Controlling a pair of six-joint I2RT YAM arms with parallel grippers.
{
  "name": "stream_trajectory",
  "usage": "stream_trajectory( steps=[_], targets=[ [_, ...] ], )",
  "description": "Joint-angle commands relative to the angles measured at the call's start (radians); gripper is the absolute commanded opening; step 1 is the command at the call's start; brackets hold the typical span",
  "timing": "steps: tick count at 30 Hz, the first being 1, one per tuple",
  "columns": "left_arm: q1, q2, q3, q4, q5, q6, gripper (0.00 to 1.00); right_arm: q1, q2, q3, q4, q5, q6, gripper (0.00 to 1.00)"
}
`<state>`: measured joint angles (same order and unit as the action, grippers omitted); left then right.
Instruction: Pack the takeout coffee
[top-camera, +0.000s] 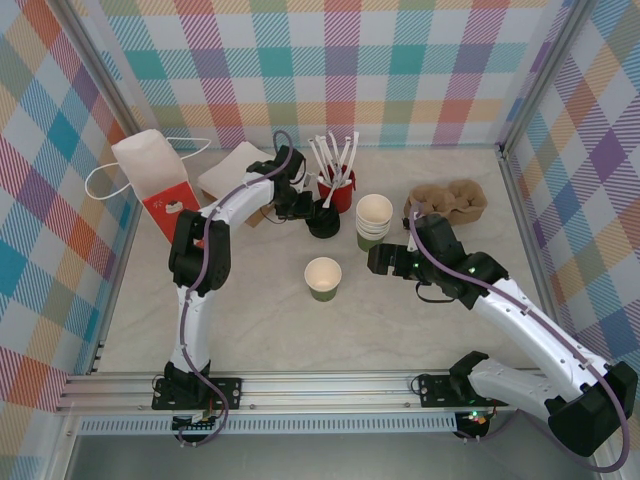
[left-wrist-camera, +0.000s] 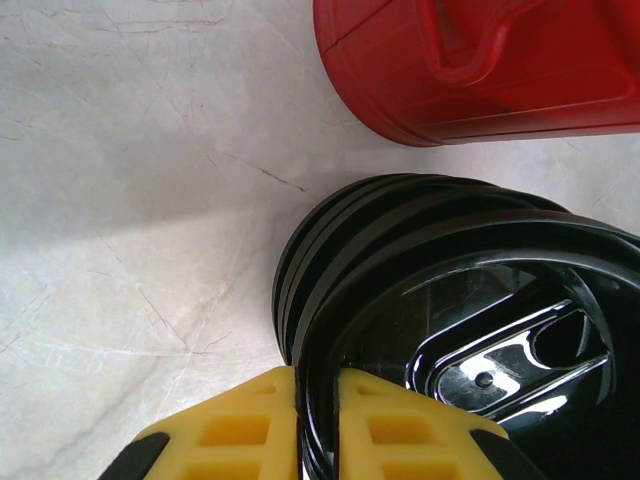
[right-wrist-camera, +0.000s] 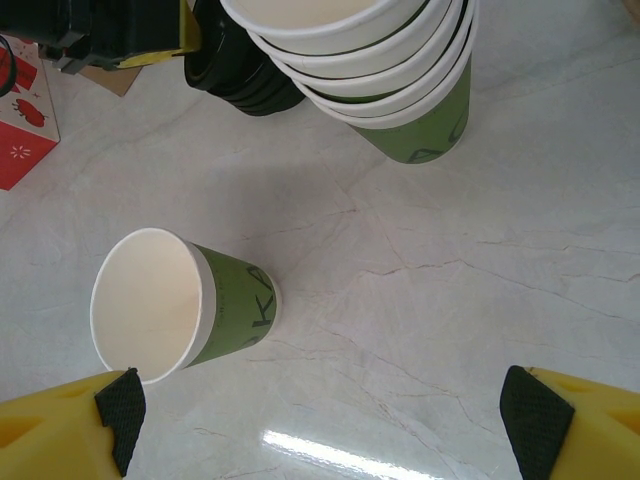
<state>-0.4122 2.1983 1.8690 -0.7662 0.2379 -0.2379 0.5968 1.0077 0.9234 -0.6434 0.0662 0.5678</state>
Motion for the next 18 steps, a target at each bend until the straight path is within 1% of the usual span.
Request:
stream_trajectory(
  steps=[1,9,14,18],
  targets=[
    [-0.008,-0.043,0.032,-0.039,-0.015,0.024,0.14,-0.006,0.008,-0.008,0.021,-0.015,-0.005,0.93],
    [-0.007,-0.074,0.024,-0.044,-0.014,0.028,0.14,-0.008,0.009,-0.005,0.013,-0.012,-0.011,0.93],
    [0.005,-0.084,0.011,-0.030,0.024,0.017,0.14,-0.009,0.012,-0.003,0.010,-0.014,-0.015,0.93],
    [0.015,-0.095,0.004,-0.025,0.028,0.011,0.14,-0.011,0.014,-0.001,0.009,-0.016,-0.014,0.93]
  ],
)
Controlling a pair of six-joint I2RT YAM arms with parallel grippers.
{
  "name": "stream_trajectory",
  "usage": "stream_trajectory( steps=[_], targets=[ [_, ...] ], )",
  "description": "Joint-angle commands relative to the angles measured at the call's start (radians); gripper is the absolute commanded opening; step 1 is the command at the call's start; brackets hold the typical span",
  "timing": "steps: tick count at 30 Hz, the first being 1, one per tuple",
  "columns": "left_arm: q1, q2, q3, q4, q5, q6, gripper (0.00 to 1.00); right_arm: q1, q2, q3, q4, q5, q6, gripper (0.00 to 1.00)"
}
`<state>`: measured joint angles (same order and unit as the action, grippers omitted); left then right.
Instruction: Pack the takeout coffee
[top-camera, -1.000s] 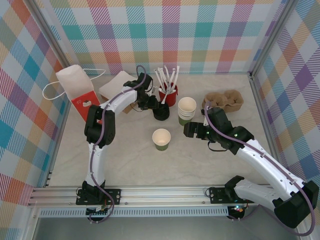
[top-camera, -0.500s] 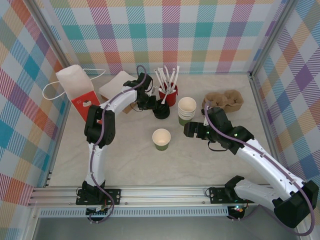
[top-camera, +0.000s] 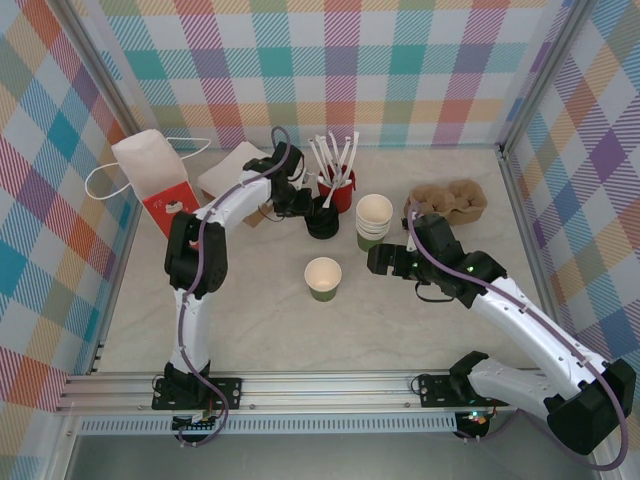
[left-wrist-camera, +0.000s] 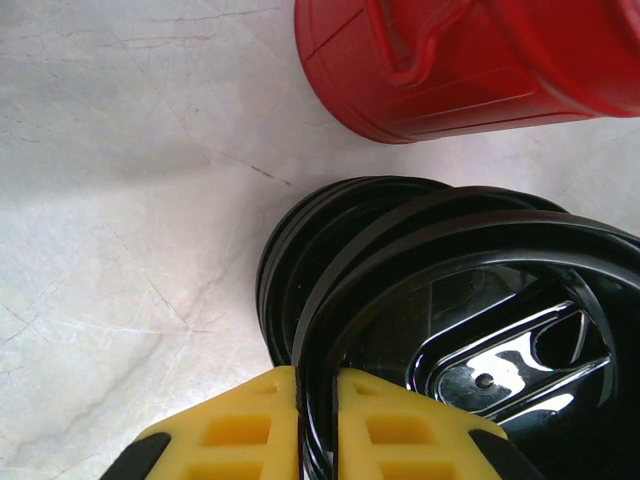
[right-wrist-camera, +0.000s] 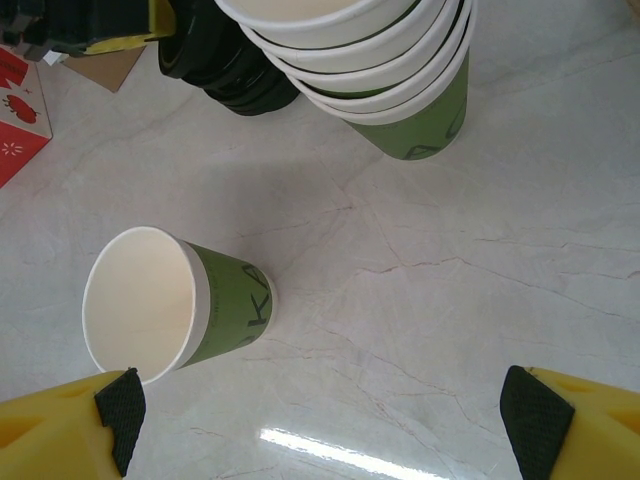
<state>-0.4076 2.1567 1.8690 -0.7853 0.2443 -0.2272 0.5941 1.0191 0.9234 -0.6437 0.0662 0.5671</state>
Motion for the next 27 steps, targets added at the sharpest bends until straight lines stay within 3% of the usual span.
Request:
stream_trajectory(
  steps=[1,11,20,27],
  targets=[
    [0.013,-0.056,0.001,-0.004,0.022,0.001,0.15,-0.008,0.003,-0.001,0.010,-0.016,-0.013,0.93],
    [0.016,-0.015,-0.006,0.016,0.046,-0.009,0.18,-0.010,0.019,0.011,0.008,-0.023,-0.016,0.93],
    [0.018,0.021,0.004,0.006,0.022,0.004,0.31,-0.011,0.027,0.019,0.000,-0.028,-0.019,0.93],
    [0.018,0.029,0.015,-0.003,0.026,0.012,0.33,-0.011,0.026,0.017,-0.003,-0.031,-0.016,0.93]
  ],
)
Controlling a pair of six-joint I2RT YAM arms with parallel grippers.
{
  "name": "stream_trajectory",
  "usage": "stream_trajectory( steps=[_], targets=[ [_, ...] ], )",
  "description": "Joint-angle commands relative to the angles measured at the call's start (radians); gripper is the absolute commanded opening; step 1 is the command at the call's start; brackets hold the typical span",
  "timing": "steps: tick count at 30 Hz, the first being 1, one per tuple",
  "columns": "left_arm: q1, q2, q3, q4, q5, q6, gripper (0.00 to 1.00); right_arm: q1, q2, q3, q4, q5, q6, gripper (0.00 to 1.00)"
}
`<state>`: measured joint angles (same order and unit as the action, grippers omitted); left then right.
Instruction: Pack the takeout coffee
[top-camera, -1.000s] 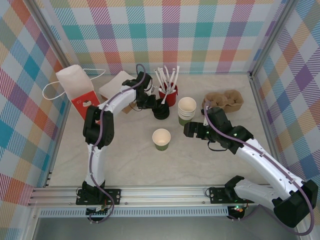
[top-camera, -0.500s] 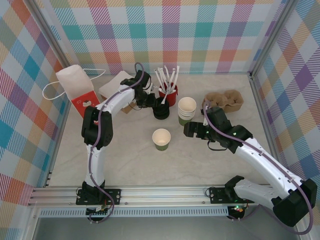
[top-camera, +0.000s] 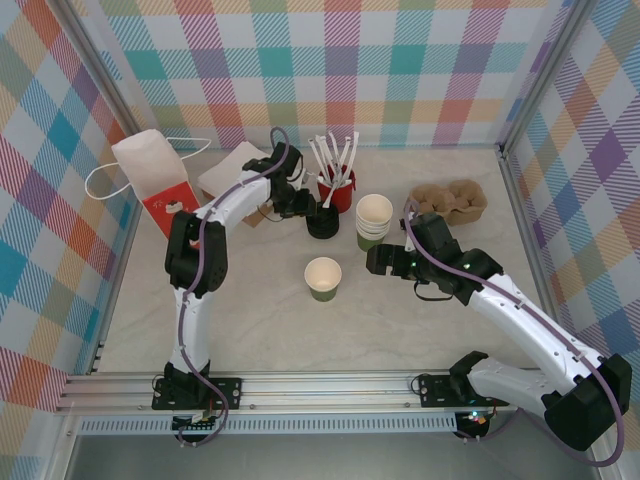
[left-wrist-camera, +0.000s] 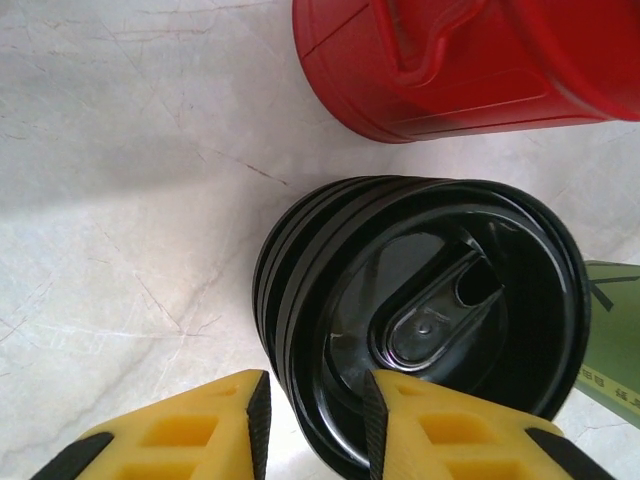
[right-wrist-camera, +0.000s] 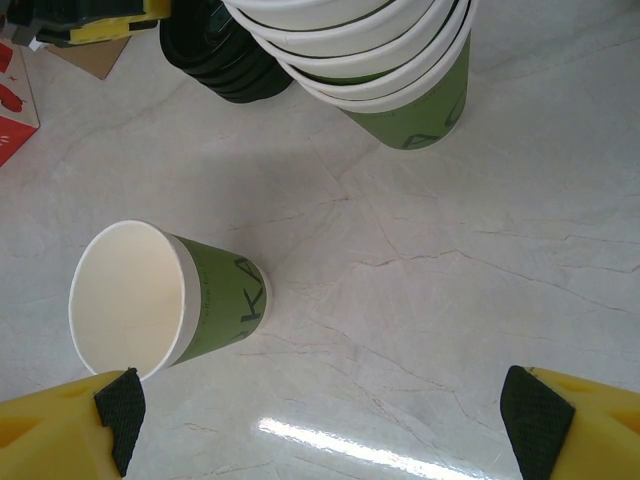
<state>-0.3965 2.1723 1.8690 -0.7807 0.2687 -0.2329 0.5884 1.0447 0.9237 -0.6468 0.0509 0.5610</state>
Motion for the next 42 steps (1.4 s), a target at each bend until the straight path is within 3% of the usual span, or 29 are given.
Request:
stream_trajectory(
  steps=[1,12,21,42],
  targets=[
    [0.007,0.015,0.016,-0.008,0.000,0.018,0.32,-0.006,-0.001,0.017,0.001,-0.016,-0.008,0.93],
    [0.007,0.026,0.032,-0.019,-0.003,0.019,0.20,-0.006,-0.003,0.014,0.004,-0.016,-0.006,0.93],
    [0.008,0.021,0.051,-0.035,-0.020,0.029,0.25,-0.005,0.005,0.009,0.012,-0.027,-0.001,0.93],
    [0.007,0.038,0.049,-0.034,-0.011,0.029,0.17,-0.006,0.009,0.004,0.017,-0.034,0.007,0.93]
  ],
)
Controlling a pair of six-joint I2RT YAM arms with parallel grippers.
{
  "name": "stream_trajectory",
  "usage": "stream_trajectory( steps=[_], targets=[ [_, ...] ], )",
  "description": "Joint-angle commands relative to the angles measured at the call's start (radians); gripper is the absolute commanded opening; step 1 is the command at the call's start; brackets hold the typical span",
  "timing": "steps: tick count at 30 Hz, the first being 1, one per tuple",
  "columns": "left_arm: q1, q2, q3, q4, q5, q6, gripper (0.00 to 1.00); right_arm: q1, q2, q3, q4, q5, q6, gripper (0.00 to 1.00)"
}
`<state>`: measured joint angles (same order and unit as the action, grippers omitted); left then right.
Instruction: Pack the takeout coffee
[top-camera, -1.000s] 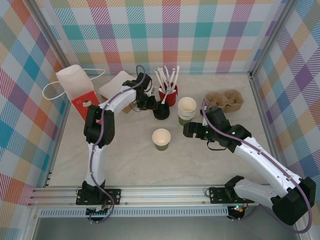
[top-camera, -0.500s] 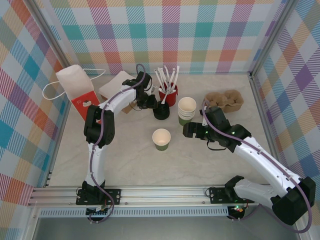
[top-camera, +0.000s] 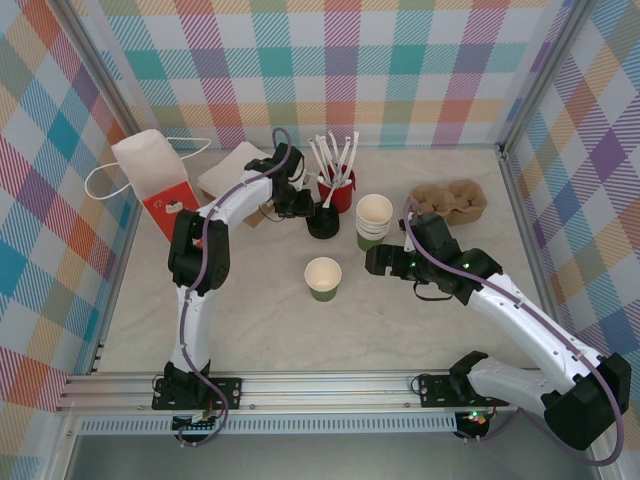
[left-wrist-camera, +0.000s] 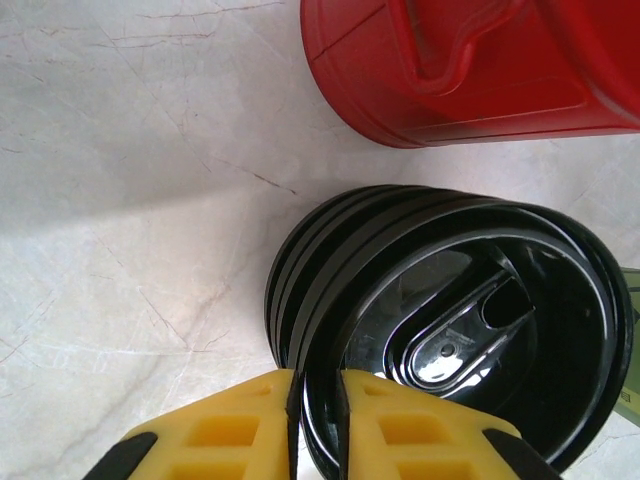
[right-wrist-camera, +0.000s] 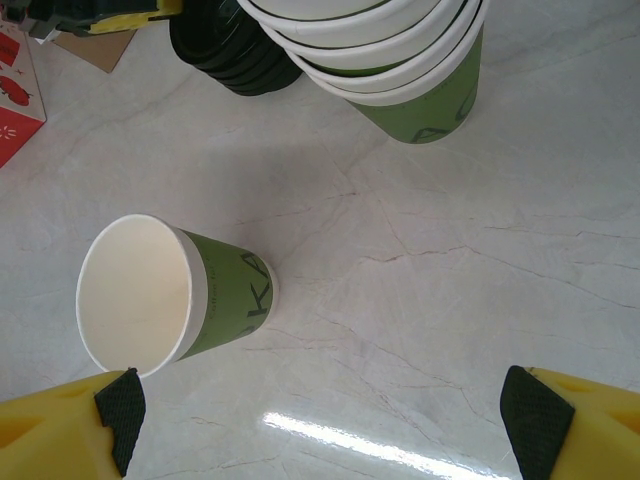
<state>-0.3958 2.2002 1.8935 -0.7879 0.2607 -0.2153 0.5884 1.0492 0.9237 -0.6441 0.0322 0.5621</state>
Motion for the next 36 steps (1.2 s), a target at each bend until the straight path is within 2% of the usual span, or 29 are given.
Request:
stream_trajectory(
  steps=[1,5,16,26,36],
  targets=[
    [0.006,0.010,0.025,-0.027,-0.004,0.011,0.17,-0.005,0.005,0.004,0.015,-0.015,0.007,0.93],
    [0.006,0.007,0.025,-0.028,-0.007,0.012,0.14,-0.006,0.007,0.004,0.015,-0.017,0.004,0.93],
    [0.006,-0.039,0.009,-0.029,-0.007,0.007,0.14,-0.011,-0.005,0.004,0.009,-0.011,-0.005,0.93],
    [0.018,-0.111,-0.034,0.006,0.018,-0.017,0.14,-0.046,-0.009,-0.004,0.027,-0.061,0.002,0.94],
    [0.024,-0.146,-0.081,0.036,0.031,-0.030,0.08,-0.076,-0.006,-0.017,0.050,-0.109,0.014,0.94]
  ],
)
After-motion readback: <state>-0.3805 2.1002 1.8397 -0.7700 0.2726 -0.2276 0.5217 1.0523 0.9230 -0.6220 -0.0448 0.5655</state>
